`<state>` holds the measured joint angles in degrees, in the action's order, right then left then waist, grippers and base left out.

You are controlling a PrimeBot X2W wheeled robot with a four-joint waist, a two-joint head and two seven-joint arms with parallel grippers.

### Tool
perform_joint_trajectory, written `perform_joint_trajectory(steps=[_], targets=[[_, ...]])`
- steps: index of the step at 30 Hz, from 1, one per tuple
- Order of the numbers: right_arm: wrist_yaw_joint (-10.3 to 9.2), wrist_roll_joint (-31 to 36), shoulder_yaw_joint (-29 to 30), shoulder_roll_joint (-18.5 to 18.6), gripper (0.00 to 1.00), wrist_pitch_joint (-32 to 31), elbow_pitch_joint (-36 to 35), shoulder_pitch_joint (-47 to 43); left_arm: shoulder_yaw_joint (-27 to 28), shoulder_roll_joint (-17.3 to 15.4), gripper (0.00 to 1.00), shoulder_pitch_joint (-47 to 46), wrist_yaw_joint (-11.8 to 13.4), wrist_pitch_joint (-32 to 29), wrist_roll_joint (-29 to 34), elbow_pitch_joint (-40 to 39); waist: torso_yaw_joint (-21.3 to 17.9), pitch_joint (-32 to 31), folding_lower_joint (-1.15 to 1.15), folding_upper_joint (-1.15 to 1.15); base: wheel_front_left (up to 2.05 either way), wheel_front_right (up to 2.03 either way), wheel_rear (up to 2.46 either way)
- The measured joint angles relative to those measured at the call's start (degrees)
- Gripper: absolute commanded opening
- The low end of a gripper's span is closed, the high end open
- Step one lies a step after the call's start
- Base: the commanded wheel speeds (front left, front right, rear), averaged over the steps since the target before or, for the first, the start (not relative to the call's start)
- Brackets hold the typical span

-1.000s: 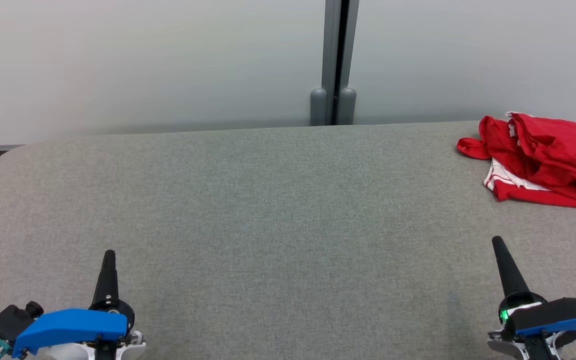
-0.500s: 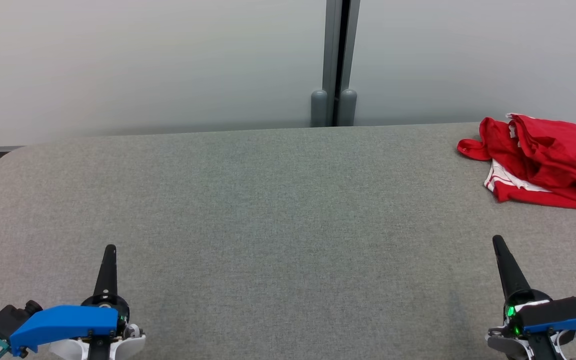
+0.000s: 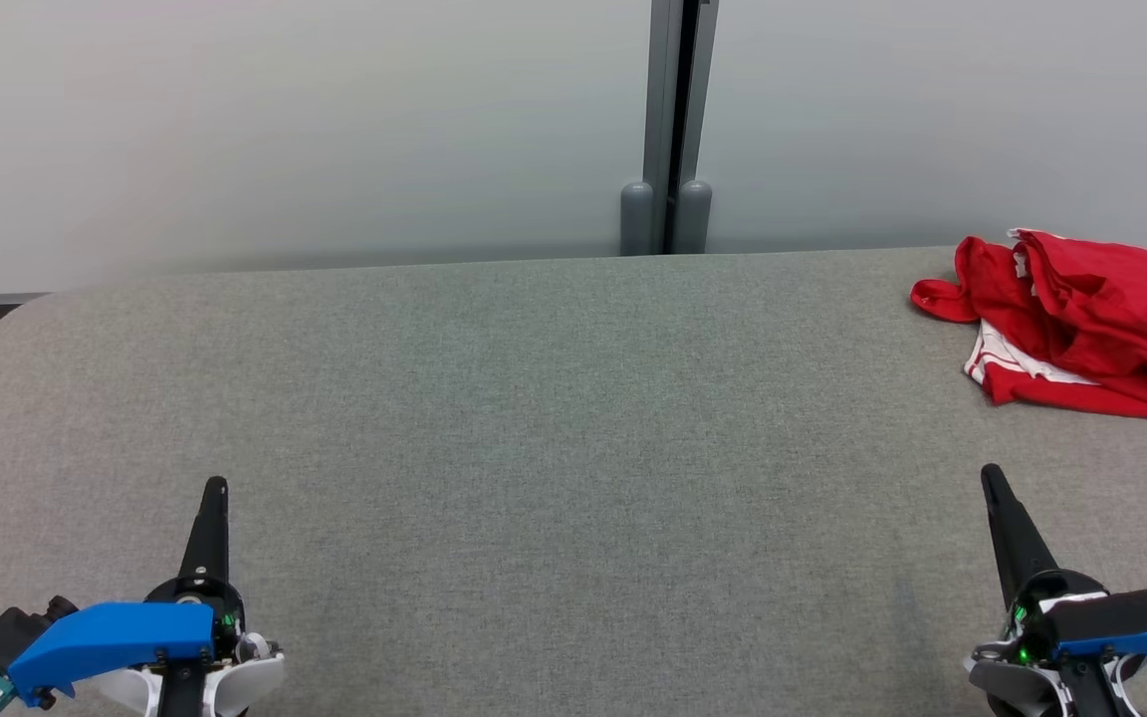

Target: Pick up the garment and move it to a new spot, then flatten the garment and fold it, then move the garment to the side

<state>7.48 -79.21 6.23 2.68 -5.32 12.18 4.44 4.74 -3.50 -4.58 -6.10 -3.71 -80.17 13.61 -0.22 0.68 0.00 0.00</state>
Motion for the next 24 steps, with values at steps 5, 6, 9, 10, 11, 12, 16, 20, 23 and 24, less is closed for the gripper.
perform_joint_trajectory(steps=[5,6,9,10,11,12,16,20,23,24], targets=[[0.00,-2.34,0.03,0.00,0.00,-0.16,0.31,0.16,0.25,0.08,0.00,-0.23,-0.18,-0.52,-2.19,0.12,0.04,-0.08,0.00,0.00,0.00,0.00,0.00],[0.00,-2.78,0.04,0.00,0.00,-0.18,0.40,0.17,0.30,0.11,0.00,-0.25,-0.19,-0.69,-2.61,0.12,0.04,-0.10,0.00,0.00,0.00,0.00,0.00],[-0.01,-4.17,0.08,0.00,0.00,-0.23,0.60,0.41,0.44,0.19,0.00,-0.29,-0.44,-0.86,-3.79,0.19,0.06,-0.15,0.00,0.00,0.00,0.00,0.00],[-0.01,-4.64,0.08,0.01,0.00,-0.24,0.68,0.62,0.51,0.20,0.00,-0.33,-0.46,-1.02,-4.19,0.20,0.07,-0.17,0.00,0.00,0.00,0.00,0.00],[0.00,-5.05,0.09,0.01,0.00,-0.26,0.70,0.76,0.55,0.22,0.00,-0.39,-0.49,-1.10,-4.61,0.20,0.08,-0.18,0.00,0.00,0.00,0.00,0.00],[0.00,-5.45,0.09,0.01,0.00,-0.44,0.77,0.85,0.63,0.23,0.00,-0.43,-0.51,-1.25,-5.04,0.22,0.09,-0.20,0.00,0.00,0.00,0.00,0.00],[-0.01,-7.11,0.13,0.01,0.00,-0.67,1.08,0.91,0.88,0.30,0.00,-0.55,-0.63,-1.54,-6.67,0.27,0.11,-0.27,0.00,0.00,0.00,0.00,0.00],[0.00,-8.83,0.16,0.02,0.00,-0.74,1.32,1.16,1.20,0.36,0.00,-0.70,-0.79,-1.86,-8.14,0.34,0.14,-0.33,0.00,0.00,0.00,0.00,0.00],[0.00,-10.00,0.19,0.02,0.00,-0.86,1.47,1.21,1.45,0.44,0.00,-1.04,-0.99,-2.25,-9.31,0.37,0.16,-0.38,0.00,0.00,0.00,0.00,0.00],[0.00,-10.35,0.20,0.02,0.00,-0.91,1.52,1.23,1.52,0.47,0.00,-1.14,-1.00,-2.26,-9.70,0.38,0.17,-0.40,0.00,0.00,0.00,0.00,0.00]])
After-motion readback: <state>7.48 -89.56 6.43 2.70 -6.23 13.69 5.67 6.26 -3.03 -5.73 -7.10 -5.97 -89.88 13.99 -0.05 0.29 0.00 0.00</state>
